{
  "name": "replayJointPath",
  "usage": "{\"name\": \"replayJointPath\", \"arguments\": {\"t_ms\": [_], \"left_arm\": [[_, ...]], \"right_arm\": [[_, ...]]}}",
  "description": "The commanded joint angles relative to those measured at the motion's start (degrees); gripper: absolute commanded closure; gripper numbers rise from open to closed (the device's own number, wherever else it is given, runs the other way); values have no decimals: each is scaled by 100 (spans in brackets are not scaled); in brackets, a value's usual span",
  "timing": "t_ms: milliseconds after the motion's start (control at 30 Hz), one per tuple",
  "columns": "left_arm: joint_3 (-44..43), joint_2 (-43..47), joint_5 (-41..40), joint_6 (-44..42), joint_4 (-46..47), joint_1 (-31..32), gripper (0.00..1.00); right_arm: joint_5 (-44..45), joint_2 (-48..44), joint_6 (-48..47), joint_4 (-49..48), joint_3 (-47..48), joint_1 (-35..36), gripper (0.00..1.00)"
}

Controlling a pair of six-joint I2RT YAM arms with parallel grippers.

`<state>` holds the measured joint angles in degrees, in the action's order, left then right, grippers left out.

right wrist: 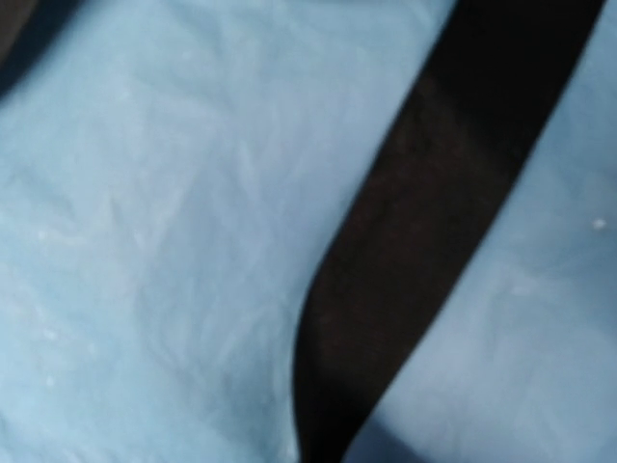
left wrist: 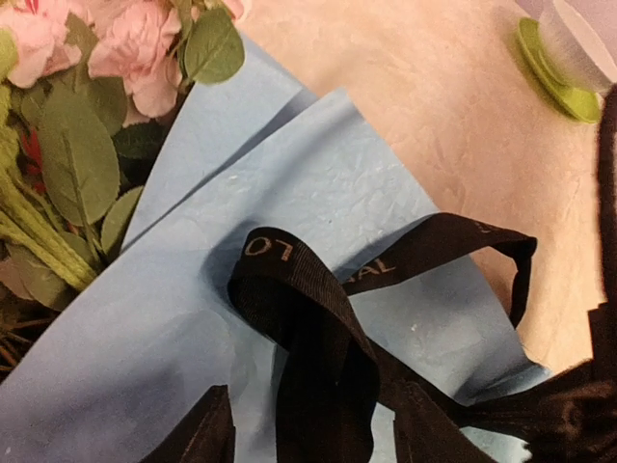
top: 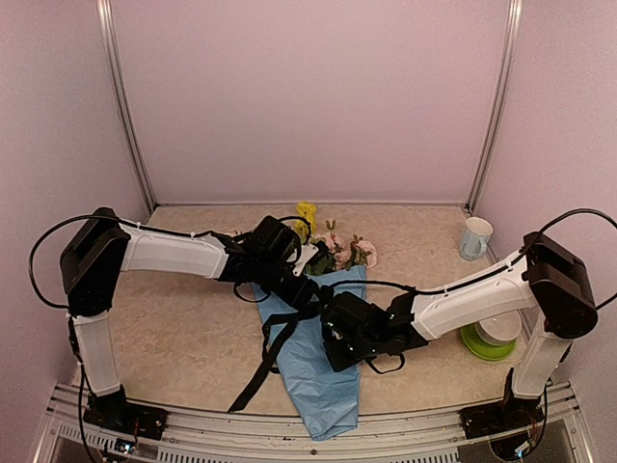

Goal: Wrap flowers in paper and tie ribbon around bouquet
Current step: Cross the ribbon over the folded bouquet.

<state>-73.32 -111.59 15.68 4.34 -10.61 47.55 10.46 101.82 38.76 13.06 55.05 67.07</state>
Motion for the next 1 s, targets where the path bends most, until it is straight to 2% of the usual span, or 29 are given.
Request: {"name": "replayJointPath", "arguments": {"t_ms": [0,100,267,433,633,833,967], "left_arm": [[131,640,224,-62,-62,-94,41],[276,944,81,121,-409,-114,41],[1294,1741,-602,816,-893,-131,51],[2250,2325,-517,1225,-675,-139,47],[2546,2201,-263,1293,-270,-156,49],[2420,1744,-398,1160,-225,-159,65],[2435,2043,-594,1155,-302,-76,59]], "right_arm": [[-167,-16,131,313,-374,-96,100],[-274,-84,138,219,-438,-131,100],[-375,-128,138,85,-524,-158,100],[-460,-77,82,1,-556,-168,100],[-490,9,17,-21,-503,-177,100],[-474,-61,58,-49,-577,-177,100],[-519,-63,98,-82,-612,-177,100]]}}
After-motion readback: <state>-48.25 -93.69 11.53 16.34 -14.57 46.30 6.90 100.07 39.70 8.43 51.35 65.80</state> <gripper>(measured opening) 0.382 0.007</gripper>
